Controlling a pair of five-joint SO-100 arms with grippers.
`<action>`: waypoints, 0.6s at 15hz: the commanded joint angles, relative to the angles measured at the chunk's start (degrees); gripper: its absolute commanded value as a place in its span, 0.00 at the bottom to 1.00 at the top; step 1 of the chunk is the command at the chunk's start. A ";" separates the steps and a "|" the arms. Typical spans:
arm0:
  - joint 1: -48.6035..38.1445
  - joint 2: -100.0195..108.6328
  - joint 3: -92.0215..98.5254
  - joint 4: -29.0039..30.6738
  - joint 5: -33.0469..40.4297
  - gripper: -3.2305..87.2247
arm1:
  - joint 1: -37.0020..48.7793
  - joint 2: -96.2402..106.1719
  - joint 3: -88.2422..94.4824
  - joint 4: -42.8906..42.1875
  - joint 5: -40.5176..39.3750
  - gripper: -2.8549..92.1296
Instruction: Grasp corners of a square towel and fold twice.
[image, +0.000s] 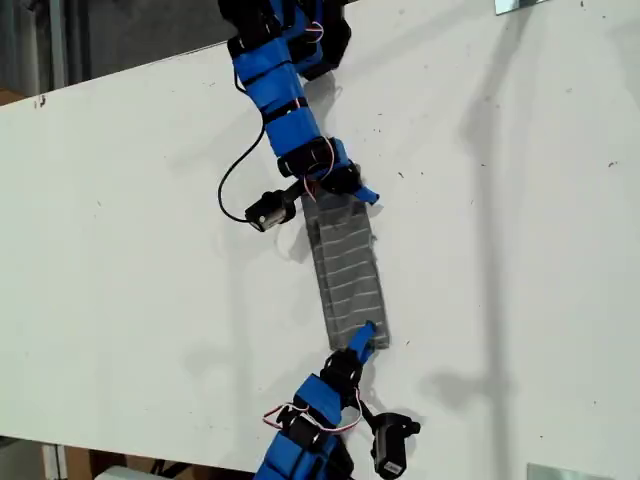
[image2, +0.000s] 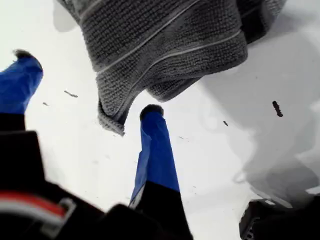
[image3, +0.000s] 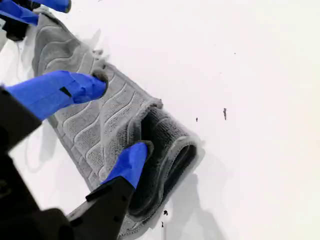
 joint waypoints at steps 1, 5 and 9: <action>-0.26 8.17 1.41 4.66 -0.62 0.33 | 4.75 3.69 -0.97 0.44 -3.08 0.47; -1.05 20.92 12.22 3.34 -2.29 0.33 | 14.85 2.72 7.03 -5.19 -8.53 0.46; -1.32 18.63 12.57 0.88 -2.02 0.33 | 18.54 -0.62 15.73 -10.11 -7.38 0.42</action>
